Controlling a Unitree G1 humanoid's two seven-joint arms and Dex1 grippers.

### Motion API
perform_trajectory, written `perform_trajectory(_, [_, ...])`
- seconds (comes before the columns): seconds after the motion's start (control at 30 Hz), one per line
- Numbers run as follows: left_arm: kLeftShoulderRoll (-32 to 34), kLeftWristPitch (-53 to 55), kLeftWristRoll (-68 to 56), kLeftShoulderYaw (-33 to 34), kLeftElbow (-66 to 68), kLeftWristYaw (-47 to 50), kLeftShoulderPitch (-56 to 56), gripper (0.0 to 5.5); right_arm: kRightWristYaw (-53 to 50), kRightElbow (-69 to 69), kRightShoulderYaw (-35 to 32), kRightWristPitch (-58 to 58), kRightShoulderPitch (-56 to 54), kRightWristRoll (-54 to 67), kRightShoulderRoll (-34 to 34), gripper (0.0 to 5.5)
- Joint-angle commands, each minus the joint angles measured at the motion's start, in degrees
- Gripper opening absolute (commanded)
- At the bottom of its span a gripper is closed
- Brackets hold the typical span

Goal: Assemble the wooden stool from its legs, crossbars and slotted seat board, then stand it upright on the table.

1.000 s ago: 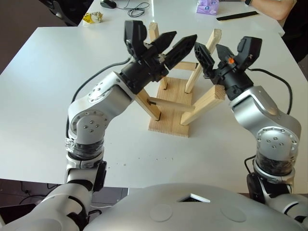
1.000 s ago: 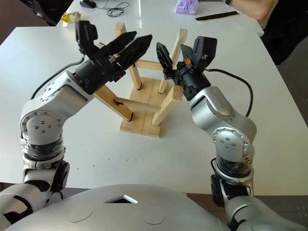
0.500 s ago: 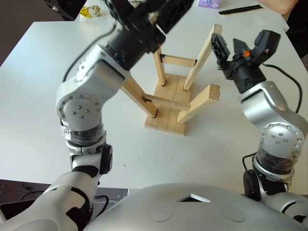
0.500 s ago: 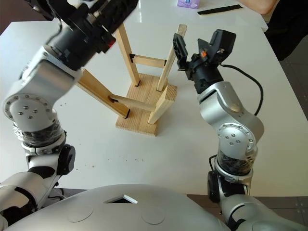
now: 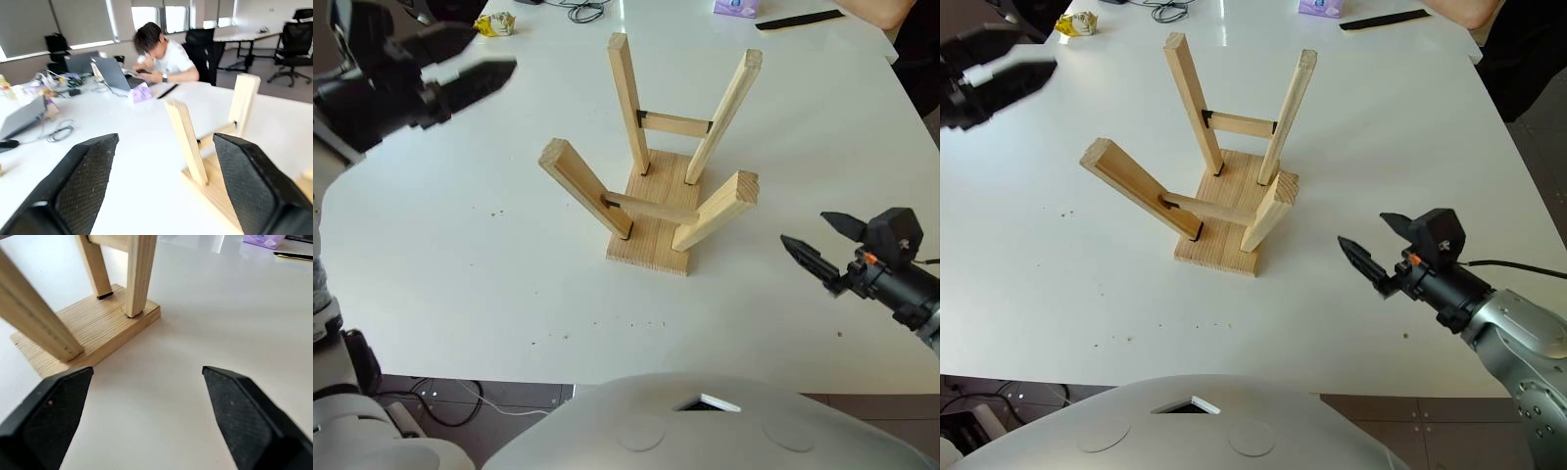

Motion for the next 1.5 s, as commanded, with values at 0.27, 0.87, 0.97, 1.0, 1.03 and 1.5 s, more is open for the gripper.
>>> perform_trajectory(0.27, [-4.7,-19.1,20.7,-16.6,4.5,-16.2,5.1,3.59,7.6,1.8,26.3,-6.3,-20.6,-13.5,-3.2,4.13])
perform_trajectory(0.87, [-11.8,-13.3,21.2,-21.1,-0.6,-18.1,-4.1,3.59,7.1,4.1,37.9,-5.3,-31.6,-20.6,0.9,4.13])
perform_trajectory(0.97, [-10.9,-14.2,22.2,-21.5,0.0,-19.9,-4.0,3.59,7.8,4.4,38.2,-5.5,-31.4,-21.2,0.6,4.13])
perform_trajectory(1.0, [-10.6,-14.4,22.4,-21.5,0.1,-20.6,-4.0,3.59,8.2,4.6,38.1,-5.7,-31.1,-21.4,0.3,4.13])
perform_trajectory(1.03, [-10.5,-14.5,22.5,-21.6,0.5,-21.2,-4.5,3.59,8.5,4.9,38.0,-6.1,-30.8,-21.8,0.0,4.13])
perform_trajectory(1.5, [-12.8,-13.8,23.6,-23.7,2.7,-23.9,-9.6,3.57,8.4,9.9,35.3,-7.3,-33.7,-23.1,3.9,3.64])
